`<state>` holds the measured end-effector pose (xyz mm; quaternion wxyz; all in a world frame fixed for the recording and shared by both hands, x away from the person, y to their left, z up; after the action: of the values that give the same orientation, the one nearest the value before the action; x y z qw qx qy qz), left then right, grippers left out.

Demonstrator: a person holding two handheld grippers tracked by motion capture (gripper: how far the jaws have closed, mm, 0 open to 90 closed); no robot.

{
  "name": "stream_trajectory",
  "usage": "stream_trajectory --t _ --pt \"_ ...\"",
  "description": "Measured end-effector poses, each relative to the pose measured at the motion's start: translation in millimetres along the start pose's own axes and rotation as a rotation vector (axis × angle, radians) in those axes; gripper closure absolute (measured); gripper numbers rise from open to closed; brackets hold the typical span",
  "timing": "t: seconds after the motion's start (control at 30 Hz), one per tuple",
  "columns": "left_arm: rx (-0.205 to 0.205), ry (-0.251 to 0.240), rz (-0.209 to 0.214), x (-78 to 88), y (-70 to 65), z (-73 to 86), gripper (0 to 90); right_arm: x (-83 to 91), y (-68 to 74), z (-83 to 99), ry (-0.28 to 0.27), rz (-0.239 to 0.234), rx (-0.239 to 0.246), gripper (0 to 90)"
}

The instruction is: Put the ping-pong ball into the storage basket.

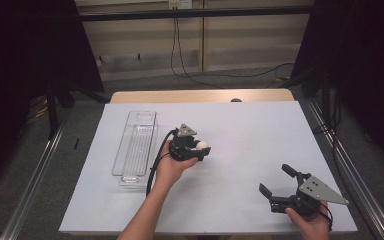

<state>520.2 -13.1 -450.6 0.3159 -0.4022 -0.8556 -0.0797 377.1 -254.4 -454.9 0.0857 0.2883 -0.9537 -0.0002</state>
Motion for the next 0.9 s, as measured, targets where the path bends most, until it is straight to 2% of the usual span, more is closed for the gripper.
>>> stream_trajectory --t 0.4,0.5,0.9 --pt "0.001 0.009 0.012 6.3 -0.4 1.3 51.3 -0.2 0.7 0.0 0.001 -0.003 -0.002 0.8" --pt "0.013 0.003 0.018 7.5 -1.3 1.2 51.2 -0.1 0.8 -0.1 0.001 -0.004 -0.002 0.8" --pt "0.025 0.003 0.007 11.8 3.8 7.6 51.2 -0.1 0.5 0.0 0.001 0.0 -0.003 0.8"
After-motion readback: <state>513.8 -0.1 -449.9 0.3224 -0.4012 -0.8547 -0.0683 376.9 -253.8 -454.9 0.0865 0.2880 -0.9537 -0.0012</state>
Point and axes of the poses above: each handheld gripper's, and its own axes: x roughly backward along the jaws, z roughly out of its underside, y roughly to its left, the point moved 7 cm from there along -x, roughly forward along the jaws, and after that the axes turned 3 degrees about -z, right-handed, at the moved point
